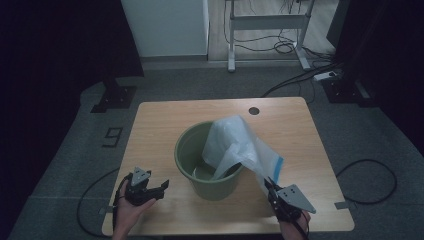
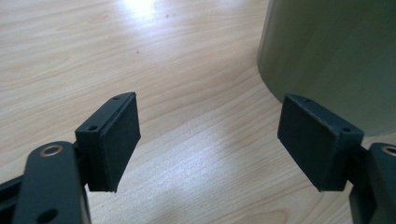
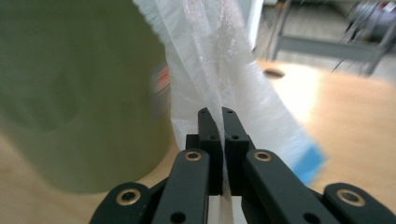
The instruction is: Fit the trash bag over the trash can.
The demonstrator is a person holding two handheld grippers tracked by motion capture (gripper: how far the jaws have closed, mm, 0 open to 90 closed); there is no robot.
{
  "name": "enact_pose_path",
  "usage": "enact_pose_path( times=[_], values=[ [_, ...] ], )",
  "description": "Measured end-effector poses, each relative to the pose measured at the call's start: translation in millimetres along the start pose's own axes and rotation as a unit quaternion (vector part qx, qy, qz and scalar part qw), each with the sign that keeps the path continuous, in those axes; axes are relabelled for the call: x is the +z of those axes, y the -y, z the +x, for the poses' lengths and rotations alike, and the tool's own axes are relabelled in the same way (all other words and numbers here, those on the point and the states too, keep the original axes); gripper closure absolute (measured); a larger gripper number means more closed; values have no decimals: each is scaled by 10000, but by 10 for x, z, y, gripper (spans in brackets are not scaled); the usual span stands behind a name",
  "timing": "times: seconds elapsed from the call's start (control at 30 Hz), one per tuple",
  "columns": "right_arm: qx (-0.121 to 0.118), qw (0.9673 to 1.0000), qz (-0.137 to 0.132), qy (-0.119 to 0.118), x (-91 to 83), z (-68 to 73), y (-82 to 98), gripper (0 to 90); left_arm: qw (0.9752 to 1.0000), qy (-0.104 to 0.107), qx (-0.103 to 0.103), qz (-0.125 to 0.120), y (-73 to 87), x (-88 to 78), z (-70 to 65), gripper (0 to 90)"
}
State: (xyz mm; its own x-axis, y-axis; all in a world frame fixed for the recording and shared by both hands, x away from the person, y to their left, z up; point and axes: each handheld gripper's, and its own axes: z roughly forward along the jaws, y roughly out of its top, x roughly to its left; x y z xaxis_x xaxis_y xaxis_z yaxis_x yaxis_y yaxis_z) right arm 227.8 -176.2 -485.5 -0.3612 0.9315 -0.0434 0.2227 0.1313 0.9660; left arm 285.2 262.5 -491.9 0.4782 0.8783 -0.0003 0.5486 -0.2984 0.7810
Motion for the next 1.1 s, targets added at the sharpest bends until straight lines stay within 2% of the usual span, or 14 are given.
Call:
enact_pose_path(
  times=[0.1,0.17,0.2,0.23,0.27,0.3,0.33,0.37,0.47,0.53,0.67,0.73,0.9,1.1],
  values=[
    [-134,9998,-112,95,-39,-73,-112,890,10000,4,14,-32,-18,-15,-16,208],
    [-186,9993,-284,131,-85,-142,-258,890,10000,4,42,-38,-43,-35,-40,209],
    [-201,9985,-498,116,-132,-203,-429,890,10000,-2,68,-47,-61,-50,-57,209],
    [-201,9985,-498,116,-132,-203,-429,890,9999,-1,101,-63,-82,-70,-75,209],
    [-166,9972,-730,20,-173,-238,-608,890,9998,5,144,-127,-126,-116,-112,210],
    [-166,9972,-730,20,-173,-238,-608,890,9998,5,144,-127,-126,-116,-112,210],
    [-164,9956,-917,-97,-202,-242,-789,890,9996,18,183,-193,-167,-164,-145,210],
    [-164,9956,-917,-97,-202,-242,-789,890,9996,18,183,-193,-167,-164,-145,210],
    [-172,9918,-1211,-381,-205,-167,-1120,890,9992,34,241,-331,-246,-270,-206,210],
    [-203,9901,-1315,-453,-193,-118,-1232,890,9990,31,246,-364,-264,-296,-216,211],
    [-476,9854,-1458,-745,-115,93,-1483,889,9983,31,266,-520,-333,-409,-249,211],
    [-611,9838,-1406,-928,-53,212,-1533,889,9975,38,283,-649,-381,-500,-279,211],
    [-725,9831,-1184,-1195,84,350,-1501,888,9969,39,297,-725,-427,-593,-327,212],
    [-508,9829,-970,-1483,244,384,-1430,887,9958,73,419,-814,-529,-730,-468,214]
  ],
)
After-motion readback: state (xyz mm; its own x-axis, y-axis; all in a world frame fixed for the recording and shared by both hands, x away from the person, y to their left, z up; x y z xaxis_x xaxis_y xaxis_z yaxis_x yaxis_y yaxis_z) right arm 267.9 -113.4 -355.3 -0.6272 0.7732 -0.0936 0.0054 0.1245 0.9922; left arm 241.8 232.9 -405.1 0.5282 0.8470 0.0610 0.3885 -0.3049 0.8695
